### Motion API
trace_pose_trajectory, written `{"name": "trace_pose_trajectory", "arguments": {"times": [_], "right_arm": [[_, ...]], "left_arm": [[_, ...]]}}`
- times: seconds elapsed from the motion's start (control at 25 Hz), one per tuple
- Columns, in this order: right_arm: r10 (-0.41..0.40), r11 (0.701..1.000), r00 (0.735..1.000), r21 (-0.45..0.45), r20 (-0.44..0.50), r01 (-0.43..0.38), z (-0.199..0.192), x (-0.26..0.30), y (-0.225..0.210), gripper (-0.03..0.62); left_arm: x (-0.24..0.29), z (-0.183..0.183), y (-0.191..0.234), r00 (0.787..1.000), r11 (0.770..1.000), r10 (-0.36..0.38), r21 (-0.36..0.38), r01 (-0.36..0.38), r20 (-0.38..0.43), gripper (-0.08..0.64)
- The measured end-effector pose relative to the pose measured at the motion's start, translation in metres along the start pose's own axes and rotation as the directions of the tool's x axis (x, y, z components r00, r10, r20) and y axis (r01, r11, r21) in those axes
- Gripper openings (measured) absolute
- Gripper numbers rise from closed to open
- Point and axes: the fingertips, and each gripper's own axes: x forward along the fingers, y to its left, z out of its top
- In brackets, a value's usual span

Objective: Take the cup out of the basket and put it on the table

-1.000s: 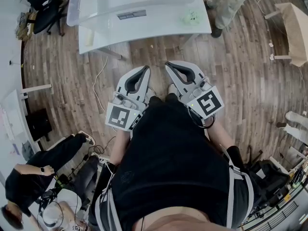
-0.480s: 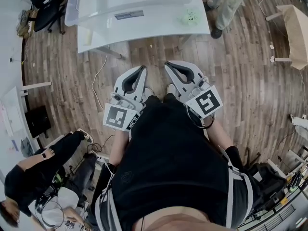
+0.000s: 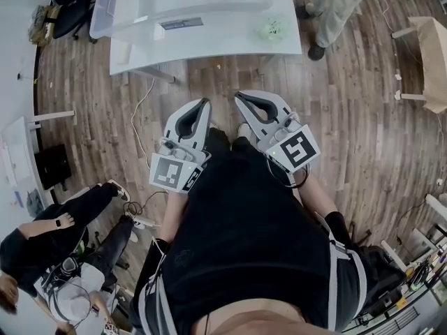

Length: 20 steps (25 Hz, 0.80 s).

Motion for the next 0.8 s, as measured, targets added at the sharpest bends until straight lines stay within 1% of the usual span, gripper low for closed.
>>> {"name": "trace_pose_trajectory", "arguments": {"times": [0.08,0.16,0.4,0.52,0.68,0.8], "right_arm": [[0.010,1.000,1.000,0.003,-0.016,-0.010,-0.004,0.000,-0.003,0.015],[0.012,1.000,1.000,0.004,-0.011,-0.012,-0.003,0.003,-0.008,0.017],[-0.006,1.000,1.000,0.008,-0.012,0.006,-0.002,0.016,-0.025,0.015],[-0.020,1.000,1.000,0.006,0.001,0.020,0.002,0.028,-0.030,0.017],[-0.039,0.999,0.999,-0.009,-0.030,0.039,0.004,0.049,-0.039,0.017],[-0.051,0.998,0.998,-0.025,-0.026,0.051,0.010,0.069,-0.045,0.017]], "left_arm": [[0.004,0.000,0.000,1.000,1.000,0.002,0.000,-0.002,-0.005,0.018],[0.008,0.000,0.005,1.000,1.000,0.007,0.000,-0.007,-0.007,0.018],[0.022,0.002,0.023,1.000,1.000,0.003,-0.003,-0.003,0.000,0.018],[0.028,0.003,0.038,1.000,1.000,-0.008,-0.003,0.008,0.001,0.017],[0.037,0.011,0.063,1.000,1.000,-0.026,-0.004,0.026,0.017,0.018],[0.044,0.018,0.083,0.999,0.999,-0.044,0.007,0.044,0.022,0.018]]}}
